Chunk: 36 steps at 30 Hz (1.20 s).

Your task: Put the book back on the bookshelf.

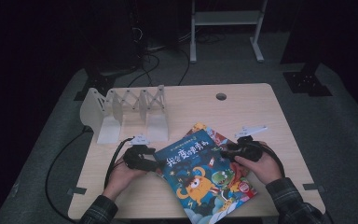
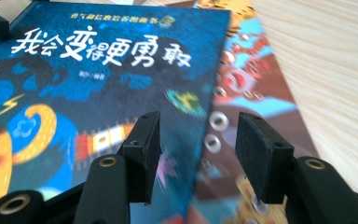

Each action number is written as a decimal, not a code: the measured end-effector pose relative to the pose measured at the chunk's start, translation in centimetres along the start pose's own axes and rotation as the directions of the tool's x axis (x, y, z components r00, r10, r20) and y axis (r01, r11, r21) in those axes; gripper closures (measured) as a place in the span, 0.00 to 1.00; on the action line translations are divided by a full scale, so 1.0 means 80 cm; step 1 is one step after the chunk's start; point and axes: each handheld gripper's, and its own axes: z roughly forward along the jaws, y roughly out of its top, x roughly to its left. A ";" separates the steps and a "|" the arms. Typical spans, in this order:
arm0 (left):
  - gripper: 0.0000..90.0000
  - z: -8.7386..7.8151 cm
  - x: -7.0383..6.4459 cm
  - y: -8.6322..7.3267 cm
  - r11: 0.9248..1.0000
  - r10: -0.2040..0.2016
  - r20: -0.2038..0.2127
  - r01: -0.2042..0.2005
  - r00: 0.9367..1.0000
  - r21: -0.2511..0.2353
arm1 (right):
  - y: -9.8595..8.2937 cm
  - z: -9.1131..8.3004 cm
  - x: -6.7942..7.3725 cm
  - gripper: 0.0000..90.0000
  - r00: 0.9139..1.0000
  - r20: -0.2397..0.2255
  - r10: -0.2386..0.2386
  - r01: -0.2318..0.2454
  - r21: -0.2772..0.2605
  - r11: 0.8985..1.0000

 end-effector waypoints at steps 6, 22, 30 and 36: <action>0.25 0.000 0.000 0.000 1.000 -0.004 -0.003 0.004 1.000 0.003 | -0.021 -0.026 -0.006 0.54 1.000 0.014 0.021 -0.021 -0.014 1.000; 0.25 -0.002 -0.003 0.000 1.000 -0.010 0.002 0.010 1.000 0.016 | -0.082 -0.089 -0.009 0.54 0.998 0.043 0.045 -0.043 -0.037 0.998; 0.25 -0.002 -0.003 -0.001 1.000 -0.016 0.007 0.016 1.000 0.014 | -0.102 -0.101 -0.001 0.53 0.998 0.027 0.055 -0.054 -0.028 0.998; 0.25 -0.002 -0.003 -0.001 1.000 -0.020 0.009 0.020 1.000 0.015 | -0.117 -0.108 0.007 0.52 0.998 0.025 0.058 -0.058 -0.006 0.998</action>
